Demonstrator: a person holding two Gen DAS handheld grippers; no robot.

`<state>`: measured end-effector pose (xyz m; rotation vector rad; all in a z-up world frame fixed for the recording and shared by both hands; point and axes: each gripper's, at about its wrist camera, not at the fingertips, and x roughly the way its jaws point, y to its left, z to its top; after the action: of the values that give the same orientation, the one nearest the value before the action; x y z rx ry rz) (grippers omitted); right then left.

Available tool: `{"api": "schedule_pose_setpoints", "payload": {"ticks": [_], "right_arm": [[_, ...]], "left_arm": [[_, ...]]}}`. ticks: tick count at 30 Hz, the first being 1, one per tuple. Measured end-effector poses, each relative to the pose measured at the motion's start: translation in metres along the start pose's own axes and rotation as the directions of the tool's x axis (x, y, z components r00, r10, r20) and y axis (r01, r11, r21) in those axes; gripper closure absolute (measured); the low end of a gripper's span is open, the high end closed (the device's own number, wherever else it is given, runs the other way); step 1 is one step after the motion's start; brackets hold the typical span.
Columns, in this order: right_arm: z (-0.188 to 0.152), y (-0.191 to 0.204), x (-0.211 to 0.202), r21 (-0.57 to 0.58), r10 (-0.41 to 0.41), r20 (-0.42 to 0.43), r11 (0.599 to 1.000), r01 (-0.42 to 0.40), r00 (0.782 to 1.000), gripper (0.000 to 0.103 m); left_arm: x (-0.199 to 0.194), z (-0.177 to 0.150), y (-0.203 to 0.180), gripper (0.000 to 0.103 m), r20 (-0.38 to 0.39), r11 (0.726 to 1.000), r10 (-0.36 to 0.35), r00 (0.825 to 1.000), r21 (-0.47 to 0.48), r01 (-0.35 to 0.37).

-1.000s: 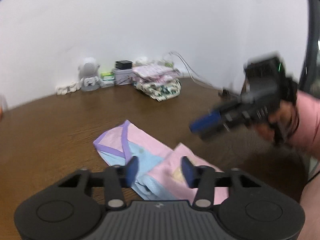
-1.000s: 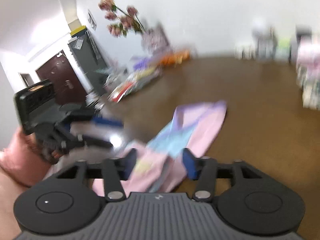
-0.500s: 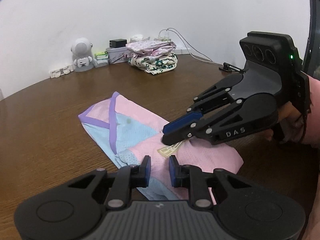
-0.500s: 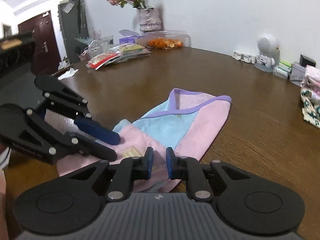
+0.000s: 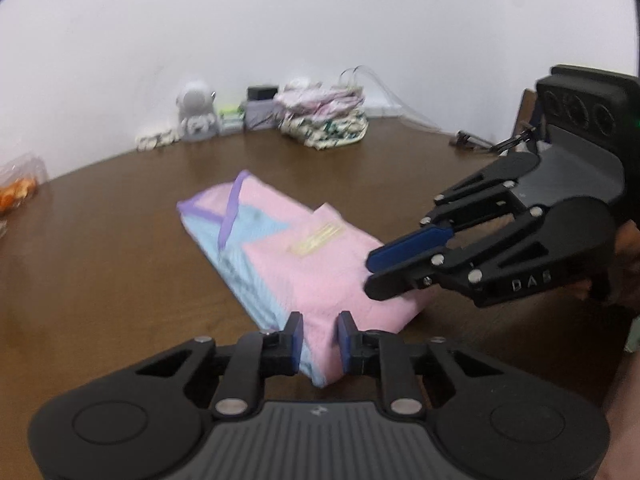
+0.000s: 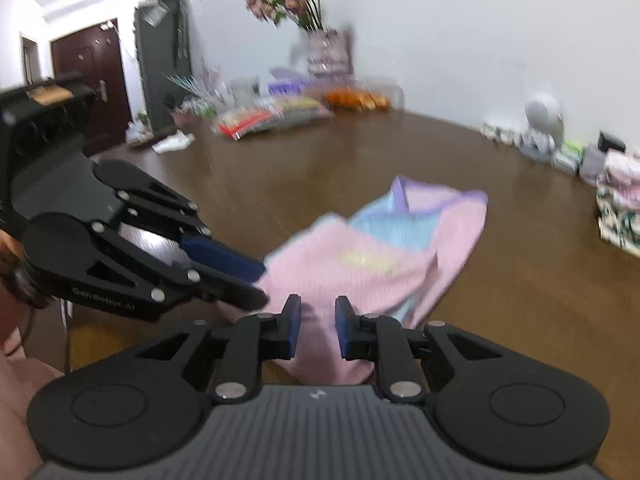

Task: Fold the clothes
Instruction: 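Open both grippers and withdraw them from the folded garment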

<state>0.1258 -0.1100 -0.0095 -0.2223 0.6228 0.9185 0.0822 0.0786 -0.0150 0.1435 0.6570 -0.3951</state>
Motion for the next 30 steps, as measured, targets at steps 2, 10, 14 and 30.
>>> {"api": "schedule_pose_setpoints", "payload": {"ticks": [2,10,14,30], "right_arm": [[-0.008,0.0,0.0,0.013,-0.005,0.014,1.0,0.005,1.0,0.086],[-0.013,-0.002,-0.022,0.107,-0.026,0.092,0.994,0.016,0.995,0.053],[-0.008,0.014,-0.054,0.145,-0.106,0.175,0.986,0.081,0.979,0.016],[-0.027,0.041,-0.077,0.259,-0.251,0.113,0.942,0.215,0.961,0.0]], "left_arm": [[0.002,-0.004,-0.001,0.086,-0.003,1.0,0.004,1.0,-0.013,-0.004],[-0.023,-0.005,-0.015,0.033,0.073,0.992,0.102,0.992,-0.088,-0.096],[-0.05,-0.003,-0.027,0.007,0.151,0.972,0.193,0.969,-0.166,-0.168],[-0.075,-0.036,-0.057,0.001,0.121,0.897,0.335,0.935,-0.346,-0.276]]}}
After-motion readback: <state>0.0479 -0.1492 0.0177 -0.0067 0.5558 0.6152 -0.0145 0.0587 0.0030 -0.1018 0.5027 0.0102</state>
